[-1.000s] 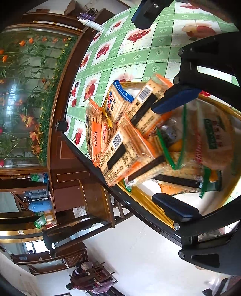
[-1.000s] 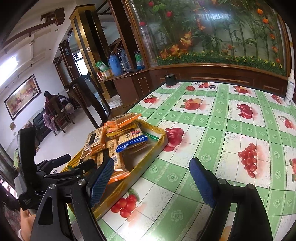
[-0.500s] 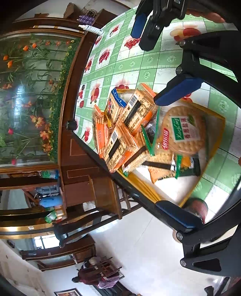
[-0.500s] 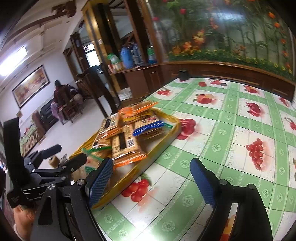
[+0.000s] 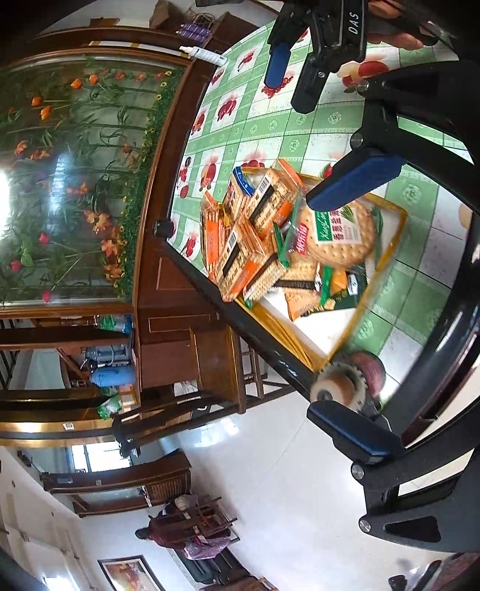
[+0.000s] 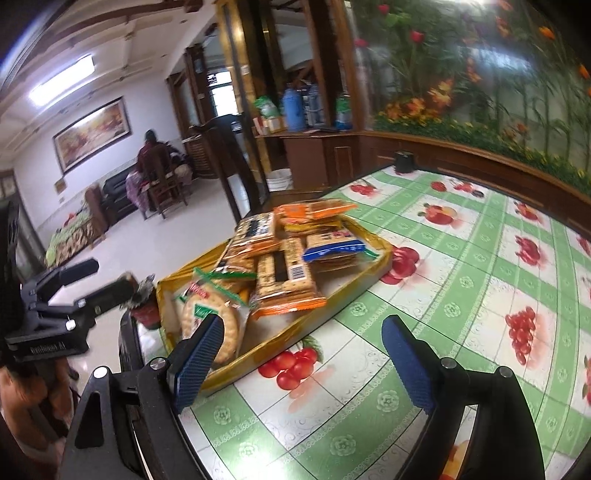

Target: Organize snacks

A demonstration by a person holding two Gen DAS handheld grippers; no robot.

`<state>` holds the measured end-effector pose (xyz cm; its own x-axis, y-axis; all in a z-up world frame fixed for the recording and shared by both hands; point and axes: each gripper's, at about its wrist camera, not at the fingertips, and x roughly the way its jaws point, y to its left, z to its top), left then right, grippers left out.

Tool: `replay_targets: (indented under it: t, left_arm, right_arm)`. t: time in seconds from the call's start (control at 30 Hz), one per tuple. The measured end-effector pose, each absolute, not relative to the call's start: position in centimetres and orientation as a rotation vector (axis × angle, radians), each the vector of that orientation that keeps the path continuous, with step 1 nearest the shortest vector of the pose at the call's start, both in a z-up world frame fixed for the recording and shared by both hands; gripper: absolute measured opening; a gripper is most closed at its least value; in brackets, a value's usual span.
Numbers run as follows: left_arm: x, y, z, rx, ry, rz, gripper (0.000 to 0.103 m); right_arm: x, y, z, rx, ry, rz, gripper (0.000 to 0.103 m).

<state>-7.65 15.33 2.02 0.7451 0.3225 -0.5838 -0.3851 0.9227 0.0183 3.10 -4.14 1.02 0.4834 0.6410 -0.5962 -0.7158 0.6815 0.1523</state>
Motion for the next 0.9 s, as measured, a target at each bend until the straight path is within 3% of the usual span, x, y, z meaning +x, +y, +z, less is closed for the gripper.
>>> replay_targets:
  t: [0.9]
  left_arm:
    - [-12.0,13.9,3.5,-0.064,0.520,0.471,0.103]
  right_arm:
    - [-1.1,-2.6,2.7,-0.254,0.494,0.973,0.095]
